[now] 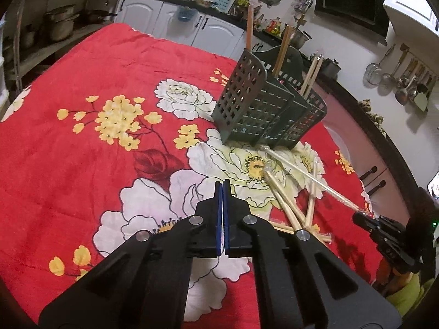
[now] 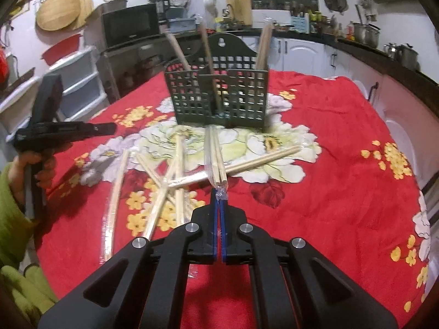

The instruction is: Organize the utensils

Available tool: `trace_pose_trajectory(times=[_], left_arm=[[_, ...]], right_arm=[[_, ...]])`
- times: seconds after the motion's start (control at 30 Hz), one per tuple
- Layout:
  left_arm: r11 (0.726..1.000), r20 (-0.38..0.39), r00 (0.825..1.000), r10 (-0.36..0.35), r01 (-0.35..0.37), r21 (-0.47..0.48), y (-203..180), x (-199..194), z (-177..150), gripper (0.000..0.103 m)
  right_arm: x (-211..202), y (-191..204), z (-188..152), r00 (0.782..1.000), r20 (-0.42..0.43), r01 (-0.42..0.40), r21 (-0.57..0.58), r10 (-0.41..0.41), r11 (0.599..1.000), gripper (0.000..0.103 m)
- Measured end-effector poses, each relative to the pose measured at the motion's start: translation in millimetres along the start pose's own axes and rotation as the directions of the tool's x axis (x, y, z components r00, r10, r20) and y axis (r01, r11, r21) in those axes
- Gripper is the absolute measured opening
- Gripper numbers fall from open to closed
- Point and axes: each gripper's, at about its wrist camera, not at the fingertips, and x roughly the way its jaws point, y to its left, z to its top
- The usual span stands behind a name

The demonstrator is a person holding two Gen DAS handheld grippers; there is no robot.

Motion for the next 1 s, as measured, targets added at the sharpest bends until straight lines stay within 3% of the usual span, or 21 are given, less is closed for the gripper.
trace_pose_trajectory(times=[0.17, 0.27, 0.33, 0.37, 0.47, 0.57, 0.67, 0.73, 0.8, 0.83, 1.0], left_arm=[[1.0, -0.017, 1.0, 0.0, 0.0, 0.004, 0.1, 6.3, -1.6, 0.0], [1.0, -0.033, 0.999, 0.004, -0.005, -0.009, 4.7, 10.0, -4.7, 0.0], [1.0, -0.04, 0.999, 0.016, -0.017, -0.018, 8.2, 10.8, -6.1, 0.001], [1.0, -0.045, 0.999, 0.022, -0.023, -0.021, 10.1, 11.7, -6.7, 0.005], [0.999, -0.059, 0.997, 0.04, -0.042, -0.033, 15.4, 14.8, -8.5, 0.031], [0.998, -0.071, 0.997, 0.035, -0.038, -0.051, 20.4, 19.1, -10.4, 0.036], [0.998, -0.089, 0.996, 0.015, -0.021, -0.063, 21.2, 25.1, -12.9, 0.036], [0.999, -0.094, 0.996, 0.007, -0.012, -0.053, 18.1, 28.2, -14.0, 0.026], [0.999, -0.106, 0.994, 0.003, -0.006, -0.037, 14.1, 32.6, -15.0, 0.011], [1.0, -0.112, 0.994, 0.001, -0.004, -0.027, 12.0, 34.9, -15.4, 0.009], [1.0, -0.102, 0.995, -0.006, 0.004, -0.014, 7.5, 33.7, -13.4, 0.005]], right_arm=[[3.6, -6.0, -5.2, 1.0, -0.018, -0.016, 0.036, 0.016, 0.999, 0.004], [3.4, -6.5, -7.3, 1.0, -0.022, -0.016, 0.039, 0.017, 0.999, 0.018], [5.0, -6.9, -8.4, 0.999, -0.028, -0.017, 0.043, 0.018, 0.999, 0.019], [6.1, -7.4, -8.8, 0.999, -0.029, -0.018, 0.044, 0.02, 0.999, 0.019], [8.6, -8.5, -11.0, 0.999, -0.036, -0.024, 0.057, 0.026, 0.998, 0.019], [9.6, -10.4, -12.9, 0.999, -0.042, -0.022, 0.072, 0.025, 0.997, 0.021], [9.4, -13.1, -13.9, 0.999, -0.04, -0.024, 0.086, 0.027, 0.996, 0.024], [8.6, -14.7, -13.9, 0.999, -0.029, -0.028, 0.092, 0.031, 0.995, 0.024], [8.7, -16.3, -13.7, 0.999, -0.026, -0.033, 0.097, 0.036, 0.995, 0.015], [8.7, -16.1, -13.7, 0.999, -0.025, -0.031, 0.094, 0.034, 0.995, 0.007], [3.0, -17.3, -10.9, 1.0, 0.001, -0.02, 0.089, 0.02, 0.996, 0.001]])
